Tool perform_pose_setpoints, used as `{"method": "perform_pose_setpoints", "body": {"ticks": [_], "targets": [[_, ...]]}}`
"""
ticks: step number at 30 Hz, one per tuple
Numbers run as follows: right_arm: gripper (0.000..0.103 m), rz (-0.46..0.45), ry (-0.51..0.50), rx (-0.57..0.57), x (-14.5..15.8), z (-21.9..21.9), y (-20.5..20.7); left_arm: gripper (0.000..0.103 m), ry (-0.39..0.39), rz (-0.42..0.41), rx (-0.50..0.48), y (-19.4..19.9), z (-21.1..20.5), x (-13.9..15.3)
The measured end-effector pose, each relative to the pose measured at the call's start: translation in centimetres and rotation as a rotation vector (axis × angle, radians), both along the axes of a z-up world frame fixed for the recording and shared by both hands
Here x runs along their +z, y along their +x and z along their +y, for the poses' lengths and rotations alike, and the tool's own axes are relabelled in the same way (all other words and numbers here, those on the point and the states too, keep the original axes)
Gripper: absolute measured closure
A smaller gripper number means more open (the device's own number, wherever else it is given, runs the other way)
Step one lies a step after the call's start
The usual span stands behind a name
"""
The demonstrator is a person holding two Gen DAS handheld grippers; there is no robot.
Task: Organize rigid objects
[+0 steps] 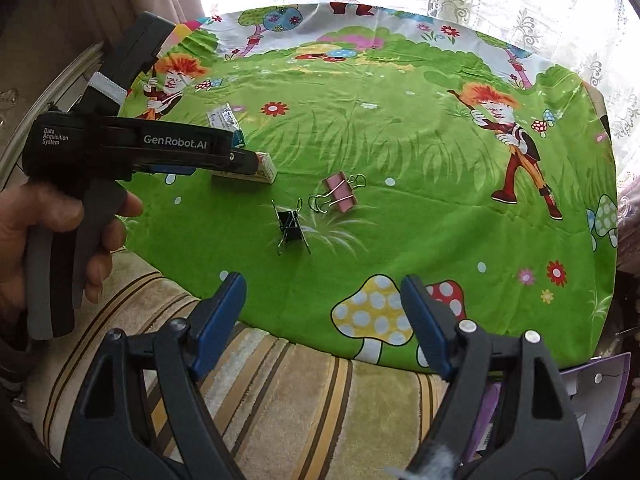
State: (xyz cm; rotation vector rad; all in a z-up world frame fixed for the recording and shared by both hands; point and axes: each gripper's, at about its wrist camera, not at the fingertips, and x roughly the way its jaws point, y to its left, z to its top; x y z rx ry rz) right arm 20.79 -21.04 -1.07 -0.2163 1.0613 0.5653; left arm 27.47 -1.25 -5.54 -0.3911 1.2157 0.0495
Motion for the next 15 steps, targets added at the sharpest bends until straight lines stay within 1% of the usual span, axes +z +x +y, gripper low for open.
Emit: {"method": "perform_pose_setpoints", "body": {"ticks": [3,5,7,9,11,12,15], "targets": [[0.021,0.022,-0.011,0.033,-1.0,1.4,0.6,0.010,0.001,0.013,0.009,0.6,-0.3,-0.3],[0.021,0.039,-0.009,0.045,-1.4,1.9,1.0,0.008,0.020,0.018,0.012,1.0,-0.6,-0.5],[0.021,0.055,-0.010,0.051,-1.9,2.2,1.3,0.008,0.031,0.027,0.017,1.5,-0.7,-0.9],[0.021,0.070,-0.011,0.055,-2.4,2.5,1.7,0.008,0.058,0.031,0.010,1.8,-0.8,-1.3],[0.021,0.082,-0.007,0.049,-2.7,2.6,2.1,0.011,0.074,0.036,0.011,2.1,-0.8,-1.6],[0.021,0.085,-0.007,0.045,-2.9,2.7,2.3,0.018,0.069,0.039,0.012,2.2,-0.7,-1.8],[0.021,0.091,-0.005,0.038,-3.2,3.0,2.7,0.019,0.067,0.024,0.006,2.1,-0.5,-2.0]]}}
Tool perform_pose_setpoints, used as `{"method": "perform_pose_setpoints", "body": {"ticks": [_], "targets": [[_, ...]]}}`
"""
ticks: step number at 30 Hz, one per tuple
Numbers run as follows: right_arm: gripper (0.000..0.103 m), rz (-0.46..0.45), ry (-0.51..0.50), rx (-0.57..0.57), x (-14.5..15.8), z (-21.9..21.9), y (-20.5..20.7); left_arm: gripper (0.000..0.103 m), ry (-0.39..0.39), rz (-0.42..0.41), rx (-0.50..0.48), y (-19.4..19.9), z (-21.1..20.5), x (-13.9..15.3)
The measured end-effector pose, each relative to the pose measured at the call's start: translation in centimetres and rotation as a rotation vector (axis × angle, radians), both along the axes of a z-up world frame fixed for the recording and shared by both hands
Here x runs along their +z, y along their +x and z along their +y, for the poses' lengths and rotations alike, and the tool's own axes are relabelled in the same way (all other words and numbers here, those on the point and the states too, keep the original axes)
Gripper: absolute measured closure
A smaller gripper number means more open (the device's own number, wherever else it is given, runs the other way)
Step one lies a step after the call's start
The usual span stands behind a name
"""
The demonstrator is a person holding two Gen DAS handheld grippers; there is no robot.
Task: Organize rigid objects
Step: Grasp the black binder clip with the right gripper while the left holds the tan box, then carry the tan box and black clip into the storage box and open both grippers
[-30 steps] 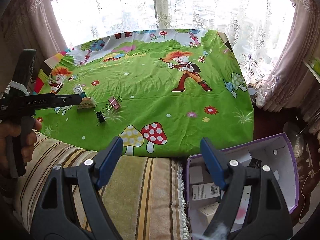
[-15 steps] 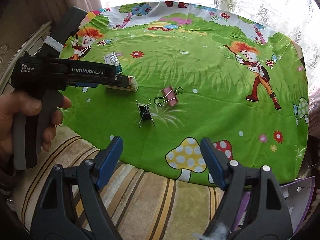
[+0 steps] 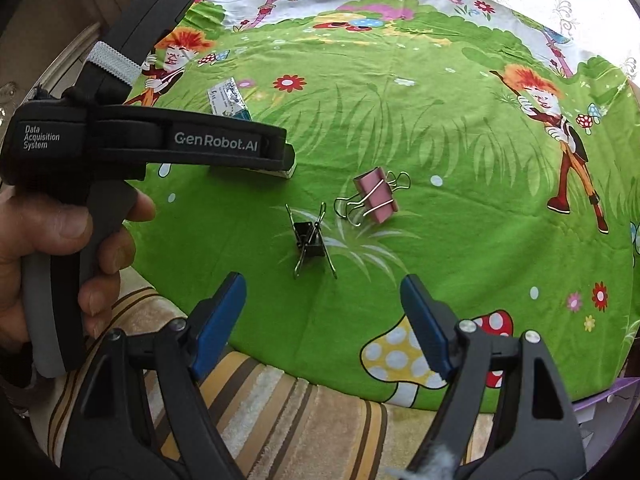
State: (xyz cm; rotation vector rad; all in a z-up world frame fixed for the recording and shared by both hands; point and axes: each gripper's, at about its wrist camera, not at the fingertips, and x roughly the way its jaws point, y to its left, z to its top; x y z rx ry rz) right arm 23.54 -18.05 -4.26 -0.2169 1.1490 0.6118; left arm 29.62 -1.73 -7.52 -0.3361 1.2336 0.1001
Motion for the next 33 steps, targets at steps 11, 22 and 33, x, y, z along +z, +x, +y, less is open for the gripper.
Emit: {"method": "perform_pose_setpoints", "body": {"ticks": [11,22,33], "targets": [[0.039,-0.025,-0.028,0.022,-0.9,1.9,1.2,0.019,-0.090,-0.070,0.037,-2.9,1.7,0.7],[0.075,-0.011,-0.063,0.043,-2.5,3.3,2.1,0.019,-0.120,-0.100,0.060,-4.6,2.3,0.7],[0.080,-0.062,-0.051,0.045,-1.0,2.9,-0.3,0.019,-0.096,-0.169,0.051,-6.7,1.4,2.4]]}}
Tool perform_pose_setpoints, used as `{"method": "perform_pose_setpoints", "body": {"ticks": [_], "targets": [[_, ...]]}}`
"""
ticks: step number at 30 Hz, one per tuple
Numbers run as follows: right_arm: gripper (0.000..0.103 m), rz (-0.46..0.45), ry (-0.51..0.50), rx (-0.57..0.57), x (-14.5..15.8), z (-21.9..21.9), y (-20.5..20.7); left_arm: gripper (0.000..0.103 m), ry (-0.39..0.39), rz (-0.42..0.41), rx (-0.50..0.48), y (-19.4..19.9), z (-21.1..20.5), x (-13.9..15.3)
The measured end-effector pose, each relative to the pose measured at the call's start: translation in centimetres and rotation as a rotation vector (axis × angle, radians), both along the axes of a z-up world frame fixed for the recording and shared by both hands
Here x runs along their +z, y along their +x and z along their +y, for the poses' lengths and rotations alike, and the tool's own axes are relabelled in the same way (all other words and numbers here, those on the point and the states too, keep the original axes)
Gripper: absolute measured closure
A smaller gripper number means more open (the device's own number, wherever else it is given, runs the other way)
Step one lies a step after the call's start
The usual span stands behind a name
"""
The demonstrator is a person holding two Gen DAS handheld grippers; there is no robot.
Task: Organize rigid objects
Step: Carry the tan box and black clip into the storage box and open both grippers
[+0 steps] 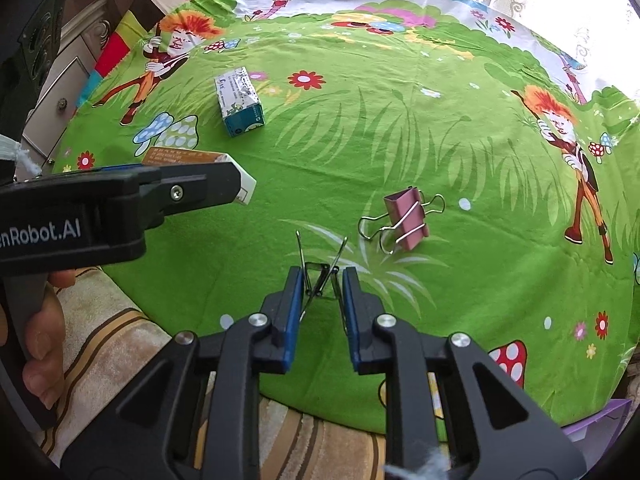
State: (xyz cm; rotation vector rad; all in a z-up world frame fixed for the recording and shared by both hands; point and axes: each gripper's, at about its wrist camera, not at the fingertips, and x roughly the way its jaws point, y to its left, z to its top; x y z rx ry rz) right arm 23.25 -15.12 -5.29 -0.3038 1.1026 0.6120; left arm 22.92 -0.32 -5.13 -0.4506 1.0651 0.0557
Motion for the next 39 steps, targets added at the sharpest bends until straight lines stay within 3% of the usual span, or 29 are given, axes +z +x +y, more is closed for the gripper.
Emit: {"method": "perform_pose_setpoints", "body": {"ticks": [14,21,39], "targets": [[0.079,-0.120,0.041,-0.073,5.0,-3.4,-5.7,0.019,-0.036,-0.130,-0.024,-6.2,-2.4,4.0],[0.080,-0.176,0.055,-0.114,7.2,-6.6,-9.1,0.019,-0.027,-0.167,-0.104,-8.0,-5.9,5.3],[0.079,-0.207,0.074,-0.379,9.1,-20.5,-12.2,0.019,-0.068,-0.142,-0.351,-9.1,-14.9,6.1]]}}
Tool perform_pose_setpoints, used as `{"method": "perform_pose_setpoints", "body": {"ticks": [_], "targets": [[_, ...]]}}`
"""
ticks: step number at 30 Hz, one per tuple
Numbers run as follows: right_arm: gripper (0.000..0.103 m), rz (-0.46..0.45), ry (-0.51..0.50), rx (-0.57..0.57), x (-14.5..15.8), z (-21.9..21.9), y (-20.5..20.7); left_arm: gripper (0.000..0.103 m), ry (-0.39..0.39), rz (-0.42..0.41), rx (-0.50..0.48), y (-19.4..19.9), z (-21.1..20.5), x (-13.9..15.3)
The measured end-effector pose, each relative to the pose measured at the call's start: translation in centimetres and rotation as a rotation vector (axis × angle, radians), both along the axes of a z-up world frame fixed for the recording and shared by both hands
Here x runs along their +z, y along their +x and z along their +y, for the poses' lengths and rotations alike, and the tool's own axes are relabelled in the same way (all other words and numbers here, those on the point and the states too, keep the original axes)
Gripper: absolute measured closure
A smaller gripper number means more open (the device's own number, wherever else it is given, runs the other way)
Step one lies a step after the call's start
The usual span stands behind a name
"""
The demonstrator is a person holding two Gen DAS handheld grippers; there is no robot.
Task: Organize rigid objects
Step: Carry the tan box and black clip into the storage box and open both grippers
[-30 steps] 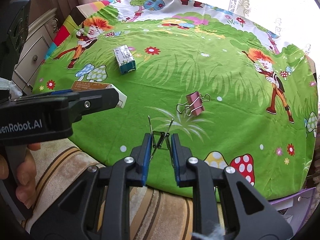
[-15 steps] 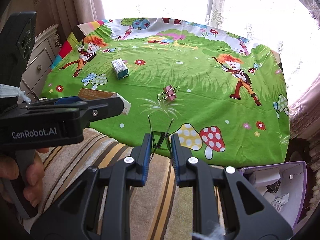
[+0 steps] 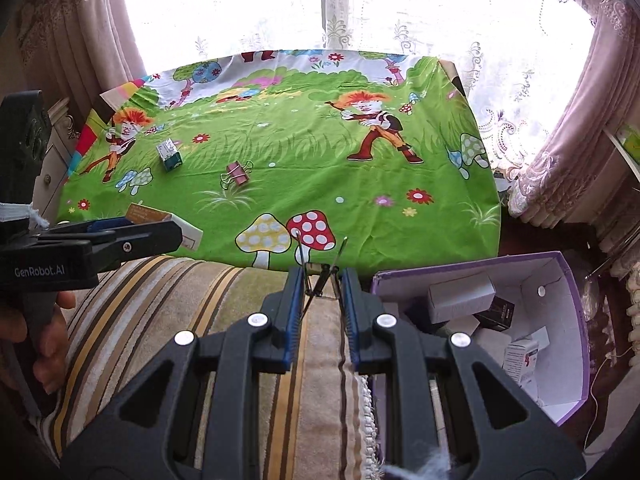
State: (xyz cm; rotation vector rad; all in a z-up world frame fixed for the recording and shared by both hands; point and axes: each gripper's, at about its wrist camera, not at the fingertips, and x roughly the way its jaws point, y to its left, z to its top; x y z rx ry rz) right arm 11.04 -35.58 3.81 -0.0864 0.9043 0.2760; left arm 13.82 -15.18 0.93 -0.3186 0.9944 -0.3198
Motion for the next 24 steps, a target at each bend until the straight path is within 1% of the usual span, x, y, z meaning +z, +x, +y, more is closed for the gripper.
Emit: {"method": "perform_pose_setpoints", "body": {"ticks": [6,13,16,20,24], "targets": [[0.079,0.003,-0.006,-0.085,0.0,-3.9,-0.5,0.019,-0.021,0.029,-0.117,-0.3,-4.1,0.1],[0.079,-0.003,-0.043,-0.170,-0.3,-7.0,-1.2,0.019,-0.003,0.031,-0.290,-1.0,-9.7,0.1],[0.079,-0.014,-0.057,-0.214,-0.3,-8.3,-1.3,0.019,0.014,0.029,-0.350,-1.2,-11.8,0.0],[0.079,-0.023,-0.062,-0.260,-0.2,-9.9,-1.5,0.019,0.018,0.036,-0.417,-1.0,-14.1,-0.3],[0.079,-0.025,-0.053,-0.292,-0.4,-11.3,-1.7,0.018,-0.011,0.044,-0.478,-0.8,-16.0,-0.4]]}}
